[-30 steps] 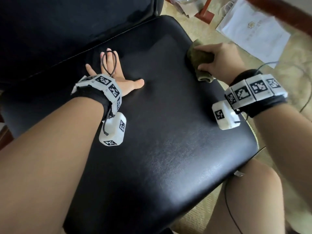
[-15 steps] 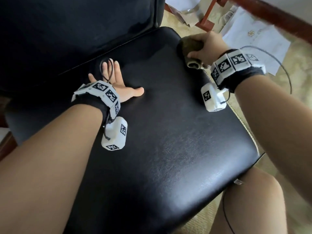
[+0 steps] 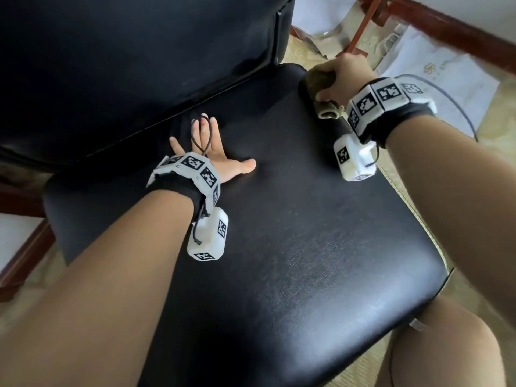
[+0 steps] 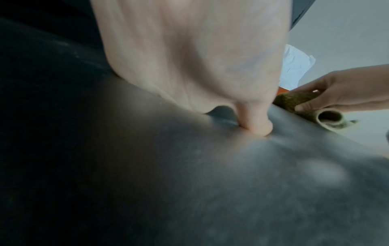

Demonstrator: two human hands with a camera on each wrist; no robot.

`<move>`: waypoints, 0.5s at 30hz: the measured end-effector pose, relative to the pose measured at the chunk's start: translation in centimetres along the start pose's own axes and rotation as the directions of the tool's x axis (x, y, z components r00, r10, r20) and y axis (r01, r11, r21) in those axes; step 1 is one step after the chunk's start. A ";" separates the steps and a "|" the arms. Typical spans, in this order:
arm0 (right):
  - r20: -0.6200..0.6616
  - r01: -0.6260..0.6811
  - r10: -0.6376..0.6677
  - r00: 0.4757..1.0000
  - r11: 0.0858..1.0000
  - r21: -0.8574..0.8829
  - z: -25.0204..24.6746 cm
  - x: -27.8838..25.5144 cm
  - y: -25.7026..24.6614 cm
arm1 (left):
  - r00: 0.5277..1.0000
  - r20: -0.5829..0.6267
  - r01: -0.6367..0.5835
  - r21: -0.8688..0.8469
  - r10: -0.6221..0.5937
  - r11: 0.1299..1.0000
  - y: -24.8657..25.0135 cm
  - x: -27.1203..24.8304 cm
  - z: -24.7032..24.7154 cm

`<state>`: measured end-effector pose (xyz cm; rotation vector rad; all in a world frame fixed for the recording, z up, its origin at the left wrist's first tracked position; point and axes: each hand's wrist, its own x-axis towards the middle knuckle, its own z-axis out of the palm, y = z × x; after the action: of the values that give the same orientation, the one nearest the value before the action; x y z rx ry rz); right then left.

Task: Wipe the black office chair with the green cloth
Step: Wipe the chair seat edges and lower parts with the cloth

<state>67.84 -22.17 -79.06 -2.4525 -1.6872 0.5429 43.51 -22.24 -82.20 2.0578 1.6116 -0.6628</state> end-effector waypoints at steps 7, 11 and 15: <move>-0.009 0.029 -0.028 1.000 0.992 0.121 1.1 -2.4 2.2 | 1.000 -0.020 0.008 -0.030 -0.009 1.000 0.5 -0.8 0.1; 0.006 0.009 -0.009 1.000 0.991 0.132 1.3 -5.1 3.5 | 0.999 -0.036 0.011 0.093 -0.007 0.996 0.5 -0.7 0.2; 0.062 -0.023 0.018 0.998 0.997 0.077 1.1 -8.9 4.9 | 0.999 -0.045 -0.011 0.092 0.015 0.996 0.5 -0.7 0.2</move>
<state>68.91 -32.31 -79.55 -2.4248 -1.6323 0.6796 43.87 -23.03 -81.95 2.1617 1.6198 -0.7022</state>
